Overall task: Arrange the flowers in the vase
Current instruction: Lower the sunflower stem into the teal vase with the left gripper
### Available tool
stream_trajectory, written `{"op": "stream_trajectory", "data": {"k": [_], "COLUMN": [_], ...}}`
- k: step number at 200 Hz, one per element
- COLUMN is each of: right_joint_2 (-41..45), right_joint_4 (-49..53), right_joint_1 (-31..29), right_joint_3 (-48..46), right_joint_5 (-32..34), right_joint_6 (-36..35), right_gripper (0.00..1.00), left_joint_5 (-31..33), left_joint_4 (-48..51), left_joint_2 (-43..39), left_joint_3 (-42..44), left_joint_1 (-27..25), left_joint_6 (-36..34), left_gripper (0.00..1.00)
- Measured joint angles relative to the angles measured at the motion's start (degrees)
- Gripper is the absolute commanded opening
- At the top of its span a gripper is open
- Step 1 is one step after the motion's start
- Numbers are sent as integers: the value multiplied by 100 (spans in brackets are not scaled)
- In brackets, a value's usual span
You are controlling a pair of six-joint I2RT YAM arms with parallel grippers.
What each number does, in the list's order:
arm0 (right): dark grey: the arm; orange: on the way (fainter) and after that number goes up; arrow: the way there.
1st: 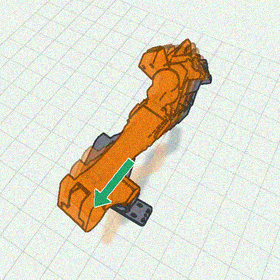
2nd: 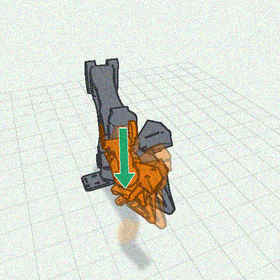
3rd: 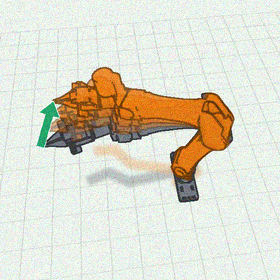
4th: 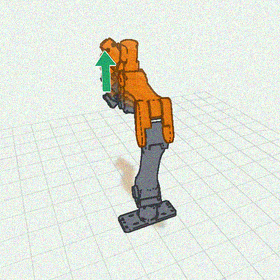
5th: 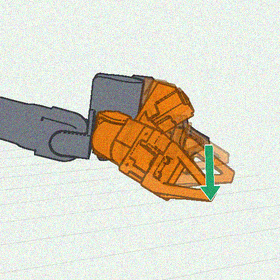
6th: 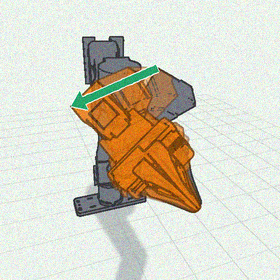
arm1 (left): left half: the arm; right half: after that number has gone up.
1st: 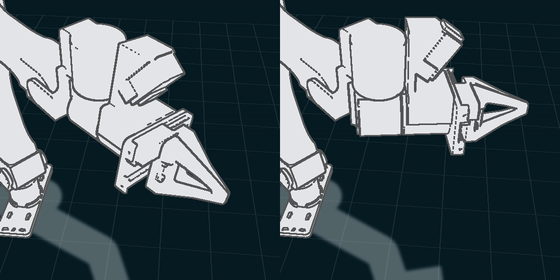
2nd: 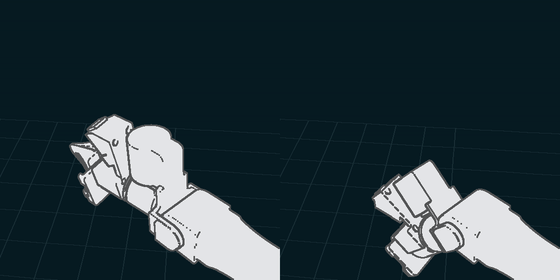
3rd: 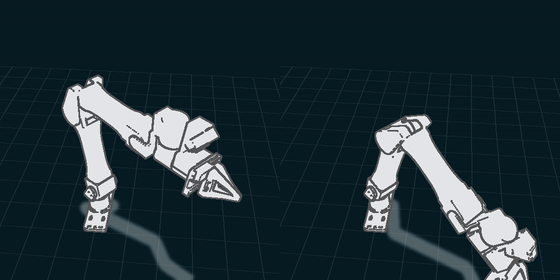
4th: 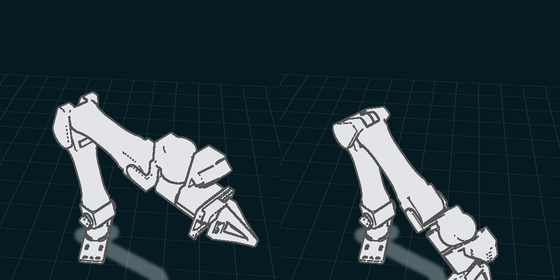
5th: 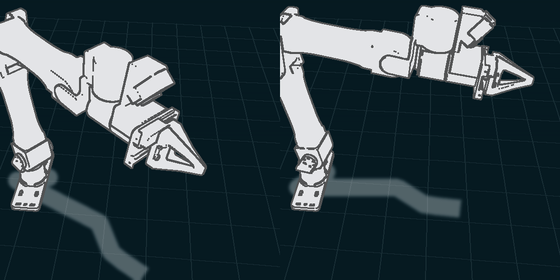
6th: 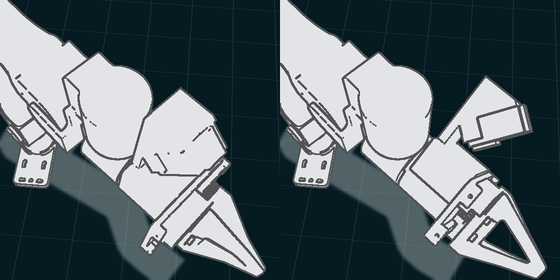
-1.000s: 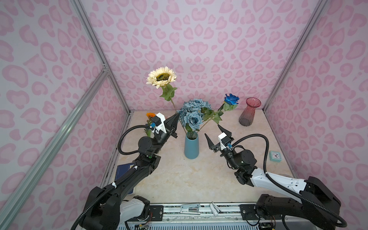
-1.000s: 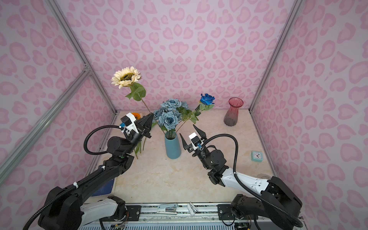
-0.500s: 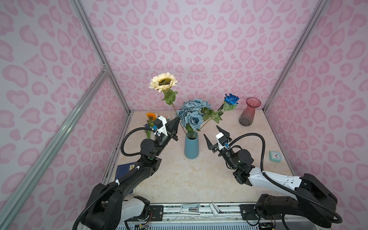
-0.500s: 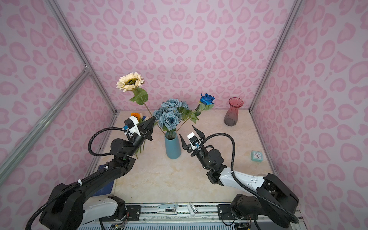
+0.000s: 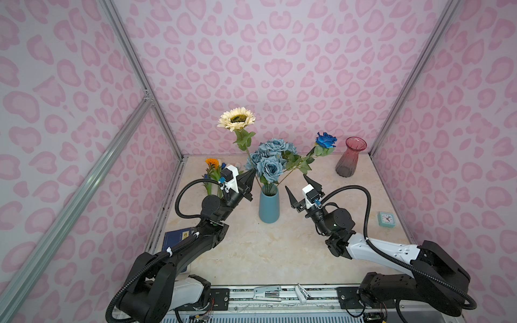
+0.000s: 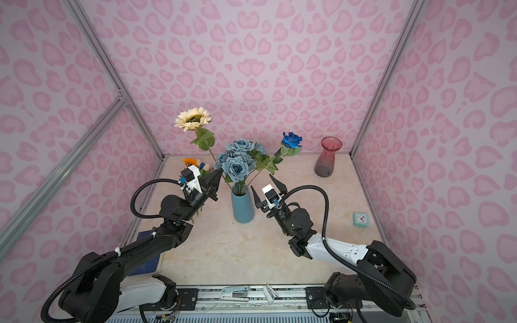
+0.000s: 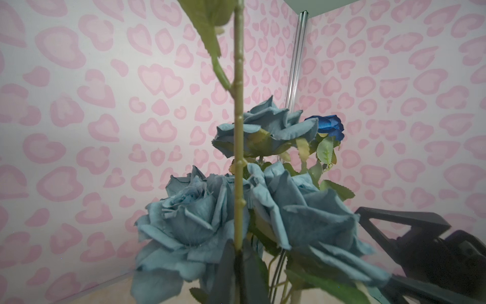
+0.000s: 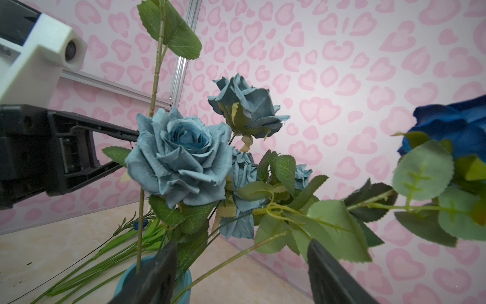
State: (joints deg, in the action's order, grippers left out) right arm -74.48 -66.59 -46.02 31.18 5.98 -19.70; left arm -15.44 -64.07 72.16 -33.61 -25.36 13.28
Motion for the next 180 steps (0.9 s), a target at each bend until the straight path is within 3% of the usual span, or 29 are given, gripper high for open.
{"op": "stream_trajectory", "data": {"k": [50,93,161,180], "right_joint_2": [2,31,61,61], "right_joint_4": [-17,-22,-20,-20], "right_joint_1": [2,2,2,2], "right_joint_3": [-55,-55,-55,-55], "right_joint_5": [0,-2,-48,-48], "right_joint_6": [0,0,0,0], "right_gripper": [77,77,77,77], "left_joint_5": [-103,46,195,323], "left_joint_4": [481,778,1547,1851], "left_joint_2": [-92,-437,-1019,-1213], "left_joint_3": [0,153,90,50], "left_joint_1": [-291,-361,-369,-369], "left_joint_6": [-177,-304,-662,-861], "left_gripper": [4,28,35,45]}}
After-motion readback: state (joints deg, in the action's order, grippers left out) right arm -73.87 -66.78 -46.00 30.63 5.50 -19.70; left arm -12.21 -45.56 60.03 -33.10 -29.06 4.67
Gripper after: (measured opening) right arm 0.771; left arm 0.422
